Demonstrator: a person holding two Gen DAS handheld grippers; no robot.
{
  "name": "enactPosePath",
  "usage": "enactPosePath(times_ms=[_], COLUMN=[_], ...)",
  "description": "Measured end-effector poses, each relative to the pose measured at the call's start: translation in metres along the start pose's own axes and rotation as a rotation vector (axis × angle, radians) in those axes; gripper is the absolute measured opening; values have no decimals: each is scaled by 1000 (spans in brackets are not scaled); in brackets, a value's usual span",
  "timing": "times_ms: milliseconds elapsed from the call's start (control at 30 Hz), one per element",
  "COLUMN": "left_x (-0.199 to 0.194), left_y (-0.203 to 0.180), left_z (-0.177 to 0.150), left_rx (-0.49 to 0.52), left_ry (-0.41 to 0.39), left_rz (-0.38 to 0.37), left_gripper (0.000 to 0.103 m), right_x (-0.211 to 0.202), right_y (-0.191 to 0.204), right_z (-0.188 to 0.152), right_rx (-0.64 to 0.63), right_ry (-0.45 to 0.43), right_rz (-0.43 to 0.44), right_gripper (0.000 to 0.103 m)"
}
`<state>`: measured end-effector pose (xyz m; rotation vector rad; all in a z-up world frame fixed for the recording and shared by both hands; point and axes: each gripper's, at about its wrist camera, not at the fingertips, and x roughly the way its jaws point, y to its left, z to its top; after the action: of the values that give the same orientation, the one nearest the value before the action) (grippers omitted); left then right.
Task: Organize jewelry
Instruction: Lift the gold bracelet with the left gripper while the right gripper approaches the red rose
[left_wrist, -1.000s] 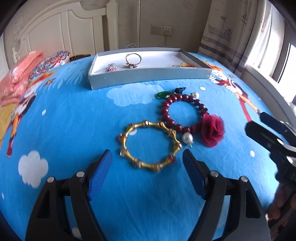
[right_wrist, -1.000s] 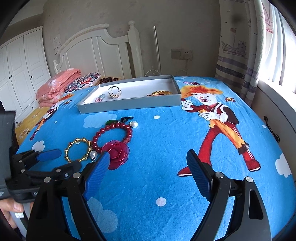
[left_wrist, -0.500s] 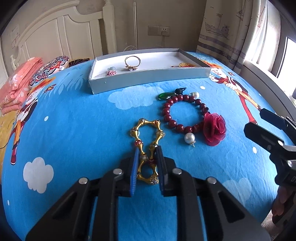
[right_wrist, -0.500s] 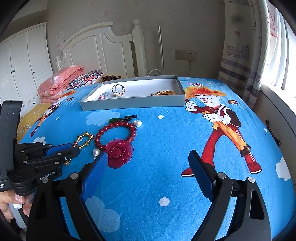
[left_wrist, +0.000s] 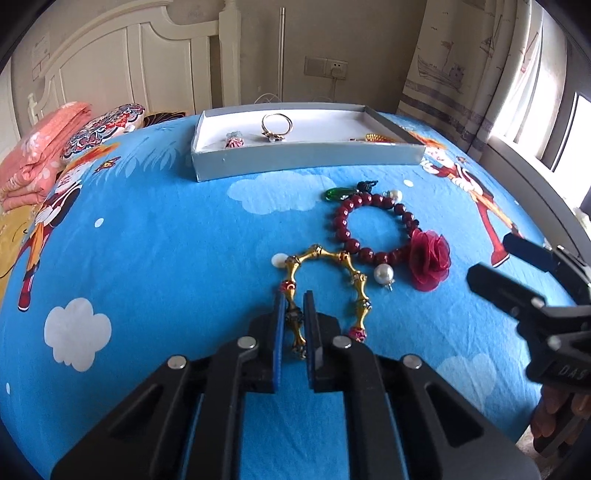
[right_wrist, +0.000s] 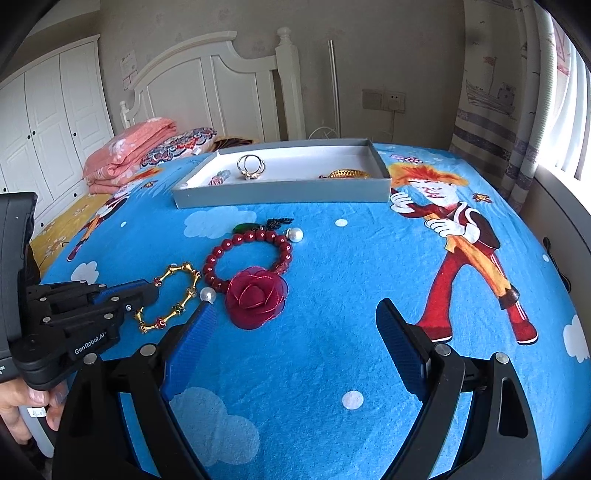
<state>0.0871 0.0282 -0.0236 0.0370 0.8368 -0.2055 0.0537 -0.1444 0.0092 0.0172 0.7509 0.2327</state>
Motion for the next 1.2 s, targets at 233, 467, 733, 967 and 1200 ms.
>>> enactPosePath(times_ms=[233,467,733,967,1200], left_x=[-7,-8,-11,0,-4], left_y=[6,12,15,18,28], left_z=[2,0,1,-3,-5], left_rx=[-24,-50,-74,-92,-188], left_ry=[-29,-44,-62,-8,-9], left_rz=[7,-2,-35,-47,-160], left_gripper=[9,9,10,10,64], right_x=[16,37,29,9,6], right_y=[12,13,15,6,2], right_z=[7,13,12,15,15], right_rx=[-37,-42,-51,-23,-15], right_ry=[58,119,78,22,15], right_rz=[19,33,47,37,32], right_gripper=[73,57,42,42,42])
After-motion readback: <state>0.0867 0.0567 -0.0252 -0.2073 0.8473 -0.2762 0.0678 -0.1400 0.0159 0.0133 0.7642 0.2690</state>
